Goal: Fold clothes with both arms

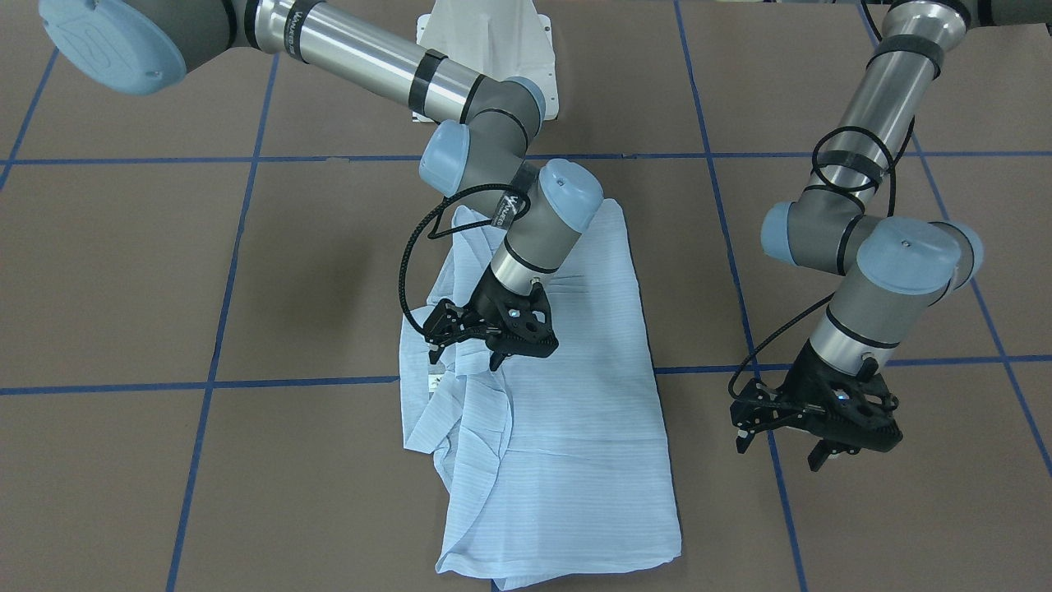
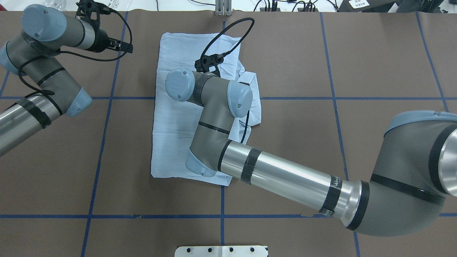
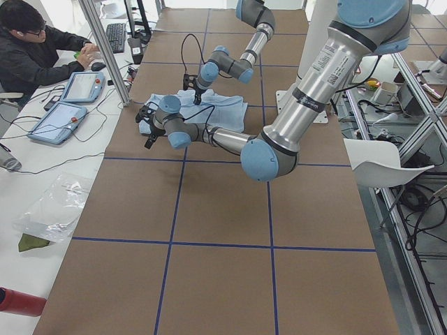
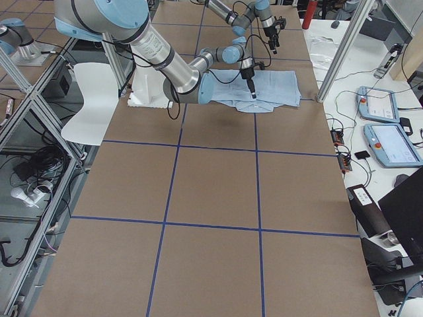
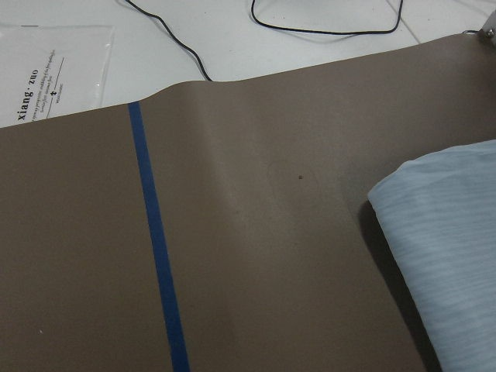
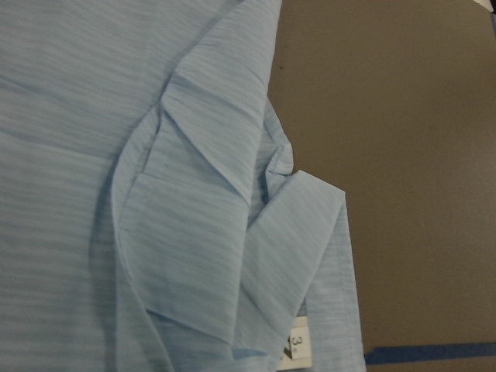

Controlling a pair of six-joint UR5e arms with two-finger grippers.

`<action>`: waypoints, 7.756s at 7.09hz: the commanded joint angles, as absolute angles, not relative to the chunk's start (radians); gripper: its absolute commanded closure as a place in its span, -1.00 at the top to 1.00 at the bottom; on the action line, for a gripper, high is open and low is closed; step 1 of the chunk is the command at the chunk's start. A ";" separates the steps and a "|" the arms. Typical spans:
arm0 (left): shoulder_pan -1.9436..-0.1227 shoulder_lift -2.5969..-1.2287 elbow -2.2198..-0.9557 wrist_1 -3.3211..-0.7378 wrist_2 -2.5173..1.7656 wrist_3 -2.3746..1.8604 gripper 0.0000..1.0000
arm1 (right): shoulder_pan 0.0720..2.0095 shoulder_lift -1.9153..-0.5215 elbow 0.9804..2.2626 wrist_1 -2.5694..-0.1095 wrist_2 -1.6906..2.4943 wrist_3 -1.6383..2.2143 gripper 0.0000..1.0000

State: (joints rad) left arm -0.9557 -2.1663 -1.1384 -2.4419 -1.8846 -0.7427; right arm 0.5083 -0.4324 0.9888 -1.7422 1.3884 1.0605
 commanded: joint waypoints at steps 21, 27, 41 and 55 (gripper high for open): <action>-0.333 -1.755 -1.867 -2.230 -1.560 -1.566 0.55 | 0.293 -1.167 1.928 -1.259 1.269 1.715 1.00; -0.310 -1.758 -1.861 -2.189 -1.565 -1.559 0.28 | 0.293 -1.167 1.930 -1.259 1.269 1.713 1.00; -0.304 -1.763 -1.871 -2.197 -1.557 -1.566 -1.00 | 0.179 -0.870 1.745 -1.689 1.323 2.166 0.96; -0.282 -1.847 -1.876 -2.186 -1.562 -1.594 -1.00 | 0.247 -1.028 1.913 -1.672 1.427 1.961 0.72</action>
